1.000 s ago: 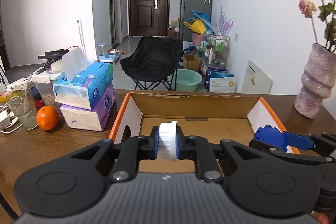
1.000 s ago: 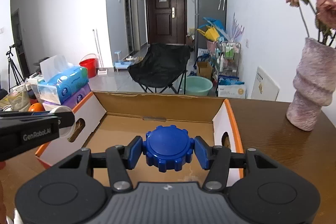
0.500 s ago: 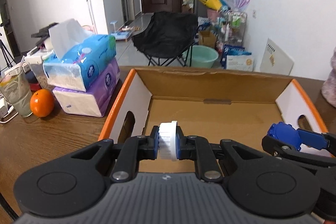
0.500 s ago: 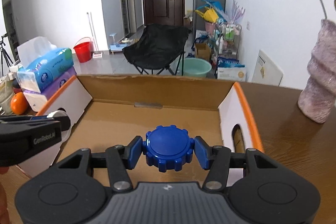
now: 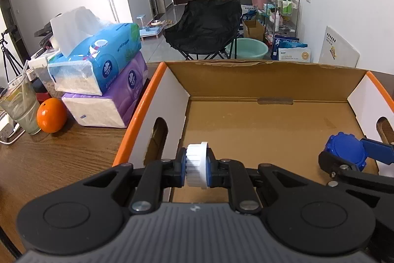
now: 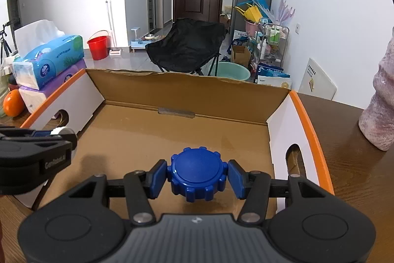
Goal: Organize rigid objects
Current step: 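Open the left gripper releasing the white cap while the right gripper releases the blue cap, then withdraw both grippers from the box back over the table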
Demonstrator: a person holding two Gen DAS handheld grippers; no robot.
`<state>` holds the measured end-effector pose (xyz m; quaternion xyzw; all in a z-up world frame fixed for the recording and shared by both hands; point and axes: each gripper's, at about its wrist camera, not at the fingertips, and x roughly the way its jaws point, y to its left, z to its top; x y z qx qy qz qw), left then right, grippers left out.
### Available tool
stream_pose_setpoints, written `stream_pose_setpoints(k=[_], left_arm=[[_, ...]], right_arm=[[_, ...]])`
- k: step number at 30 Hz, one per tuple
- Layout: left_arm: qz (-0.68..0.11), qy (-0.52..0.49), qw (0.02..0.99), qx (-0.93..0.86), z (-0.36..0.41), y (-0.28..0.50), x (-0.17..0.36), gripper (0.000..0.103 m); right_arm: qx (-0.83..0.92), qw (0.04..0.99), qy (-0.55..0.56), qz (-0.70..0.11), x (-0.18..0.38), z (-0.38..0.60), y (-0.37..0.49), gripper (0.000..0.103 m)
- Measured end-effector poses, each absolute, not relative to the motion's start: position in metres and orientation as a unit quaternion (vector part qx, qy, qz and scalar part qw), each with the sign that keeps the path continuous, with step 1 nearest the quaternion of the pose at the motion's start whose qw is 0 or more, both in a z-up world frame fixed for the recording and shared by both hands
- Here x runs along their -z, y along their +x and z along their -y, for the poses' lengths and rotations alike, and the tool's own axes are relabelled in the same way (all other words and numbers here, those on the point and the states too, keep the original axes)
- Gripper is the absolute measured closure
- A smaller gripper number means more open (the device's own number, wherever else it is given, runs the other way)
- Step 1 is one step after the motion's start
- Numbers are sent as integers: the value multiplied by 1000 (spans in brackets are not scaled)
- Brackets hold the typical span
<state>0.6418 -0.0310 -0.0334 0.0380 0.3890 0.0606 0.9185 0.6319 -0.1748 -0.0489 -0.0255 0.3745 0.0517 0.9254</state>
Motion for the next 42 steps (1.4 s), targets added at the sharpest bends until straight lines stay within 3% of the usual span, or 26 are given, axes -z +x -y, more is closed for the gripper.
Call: stream_pose_setpoints(k=[6, 7, 8, 10, 12, 13, 14, 42], left_arm=[[-380, 44, 922, -62, 30, 638, 32, 84], [-376, 44, 924, -61, 29, 637, 31, 74], [-372, 43, 925, -63, 28, 635, 29, 53], [-357, 47, 930, -69, 28, 631, 25, 28], [-344, 46, 936, -61, 27, 627, 20, 17], [-342, 43, 937, -57, 27, 625, 19, 5], [-336, 37, 940, -56, 27, 623, 16, 0], [-299, 24, 952, -56, 18, 564, -32, 0]], right_arm=[[-54, 923, -25, -379, 48, 178, 630, 50], [-53, 924, -22, -379, 48, 179, 629, 45], [-53, 924, -19, -379, 47, 180, 630, 40], [-52, 926, -17, -375, 45, 183, 629, 15], [-49, 930, -18, -364, 43, 184, 625, 8], [-47, 931, -18, -361, 41, 184, 624, 6], [-47, 931, -16, -361, 41, 185, 623, 4], [-48, 945, -5, -324, -7, 189, 562, 0]])
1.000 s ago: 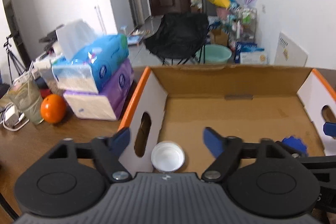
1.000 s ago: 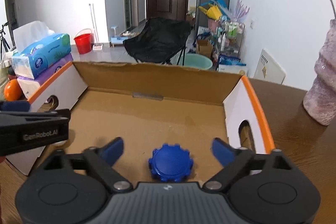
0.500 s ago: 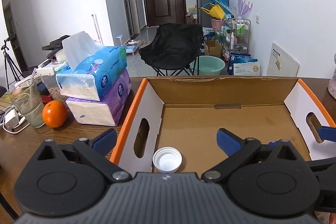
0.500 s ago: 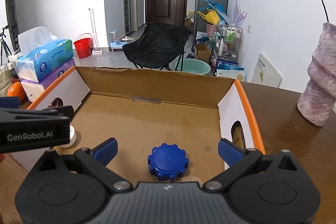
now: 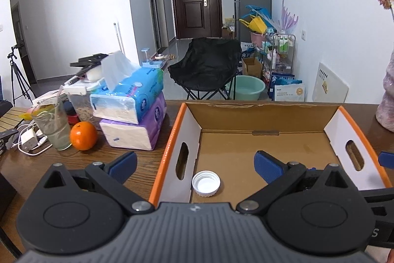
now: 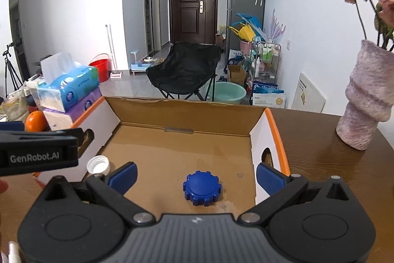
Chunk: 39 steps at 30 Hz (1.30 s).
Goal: Organize rigid objects
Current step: 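Withdraw both grippers from the box back over the table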
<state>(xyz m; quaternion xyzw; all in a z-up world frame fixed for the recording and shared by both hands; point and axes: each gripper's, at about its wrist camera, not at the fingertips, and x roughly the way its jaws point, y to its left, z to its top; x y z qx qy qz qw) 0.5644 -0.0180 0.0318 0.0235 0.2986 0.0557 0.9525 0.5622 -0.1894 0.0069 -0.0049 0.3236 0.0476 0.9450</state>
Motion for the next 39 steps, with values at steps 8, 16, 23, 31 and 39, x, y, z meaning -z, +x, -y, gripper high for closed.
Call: stream_pose_setpoints(k=[8, 16, 23, 31, 39], left_arm=[[-288, 22, 956, -56, 17, 525, -51, 0], [-283, 22, 958, -48, 18, 480, -65, 0], [-278, 17, 959, -46, 13, 438, -72, 0], [-273, 13, 961, -46, 10, 392, -73, 0], [-269, -1, 963, -32, 9, 348, -71, 0]], right_arm=[[-44, 949, 0, -311, -26, 193, 522, 0], [-47, 951, -2, -305, -42, 196, 474, 0], [-45, 953, -6, -299, -50, 202, 432, 0], [-51, 955, -12, -292, -52, 208, 384, 0], [-49, 960, -17, -276, -51, 215, 341, 0]])
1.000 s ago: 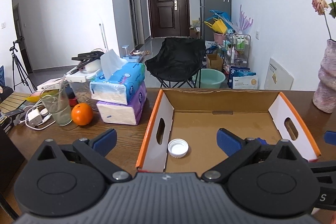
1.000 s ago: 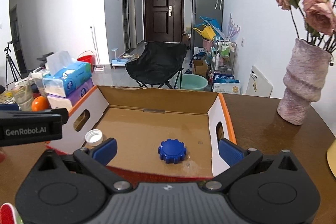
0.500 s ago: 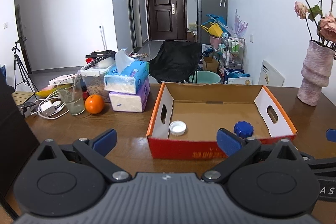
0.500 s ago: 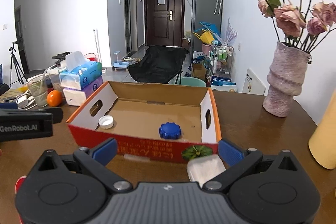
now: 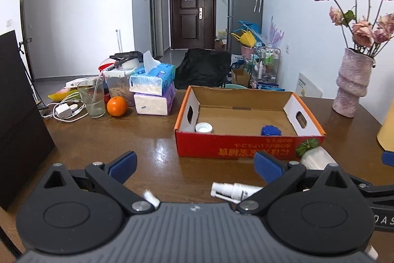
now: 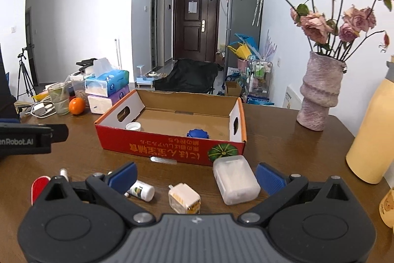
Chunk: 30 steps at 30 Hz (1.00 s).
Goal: Organize rigid objects
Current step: 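Withdraw both grippers from the box back over the table, then lower the right gripper onto the white tape roll and close it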
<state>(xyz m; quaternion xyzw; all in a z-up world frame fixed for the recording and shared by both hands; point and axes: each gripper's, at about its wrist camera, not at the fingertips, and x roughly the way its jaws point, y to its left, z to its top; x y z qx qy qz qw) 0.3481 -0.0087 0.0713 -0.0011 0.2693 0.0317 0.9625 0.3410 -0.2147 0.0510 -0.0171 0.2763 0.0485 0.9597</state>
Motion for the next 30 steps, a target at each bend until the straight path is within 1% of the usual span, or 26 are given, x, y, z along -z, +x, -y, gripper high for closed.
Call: stream_pose_setpoints(k=[20, 30], left_arm=[[-258, -11, 966, -24, 4, 271, -50, 0], [-265, -13, 963, -37, -5, 245, -25, 0]], right_arm=[[-16, 968, -13, -252, -30, 246, 250, 0], [-14, 967, -11, -254, -12, 258, 214, 0]])
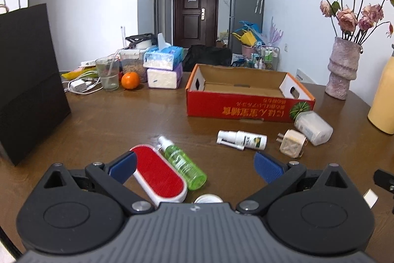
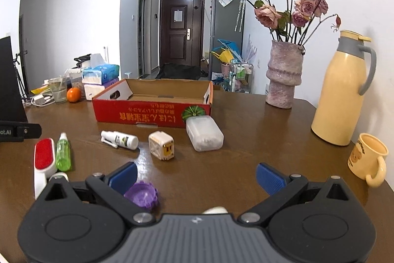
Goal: Organize rigid objects
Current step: 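Lower the right gripper onto the white tape roll and close it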
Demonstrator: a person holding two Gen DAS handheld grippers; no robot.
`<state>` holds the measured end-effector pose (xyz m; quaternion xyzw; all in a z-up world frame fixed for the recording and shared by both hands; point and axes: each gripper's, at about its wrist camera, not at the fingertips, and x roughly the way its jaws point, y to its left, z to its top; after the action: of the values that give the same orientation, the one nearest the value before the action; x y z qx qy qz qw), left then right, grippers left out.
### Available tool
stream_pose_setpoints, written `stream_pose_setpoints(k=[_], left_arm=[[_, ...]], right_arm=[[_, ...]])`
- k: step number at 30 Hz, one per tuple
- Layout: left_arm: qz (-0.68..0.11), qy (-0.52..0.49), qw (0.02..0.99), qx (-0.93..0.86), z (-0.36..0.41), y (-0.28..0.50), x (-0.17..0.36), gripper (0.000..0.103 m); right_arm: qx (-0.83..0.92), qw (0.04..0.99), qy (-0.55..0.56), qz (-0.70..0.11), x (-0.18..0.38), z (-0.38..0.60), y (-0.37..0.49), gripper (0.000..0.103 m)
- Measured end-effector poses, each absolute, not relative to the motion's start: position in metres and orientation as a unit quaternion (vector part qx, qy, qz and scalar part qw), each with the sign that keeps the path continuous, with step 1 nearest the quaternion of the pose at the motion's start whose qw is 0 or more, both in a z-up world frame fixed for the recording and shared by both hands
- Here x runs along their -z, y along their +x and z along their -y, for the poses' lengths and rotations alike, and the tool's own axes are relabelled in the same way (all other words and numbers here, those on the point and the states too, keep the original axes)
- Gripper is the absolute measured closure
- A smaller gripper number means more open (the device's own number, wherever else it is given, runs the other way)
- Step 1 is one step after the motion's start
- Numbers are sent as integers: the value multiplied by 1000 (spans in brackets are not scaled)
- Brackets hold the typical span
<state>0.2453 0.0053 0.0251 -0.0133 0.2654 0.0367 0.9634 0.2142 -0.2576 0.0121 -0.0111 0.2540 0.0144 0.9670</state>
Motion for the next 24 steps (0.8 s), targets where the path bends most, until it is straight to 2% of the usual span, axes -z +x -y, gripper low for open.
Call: stream_pose_setpoints(k=[24], left_arm=[[-287, -17, 957, -40, -15, 207, 34, 0]], right_arm=[[-1, 960, -16, -281, 41, 275, 171, 0]])
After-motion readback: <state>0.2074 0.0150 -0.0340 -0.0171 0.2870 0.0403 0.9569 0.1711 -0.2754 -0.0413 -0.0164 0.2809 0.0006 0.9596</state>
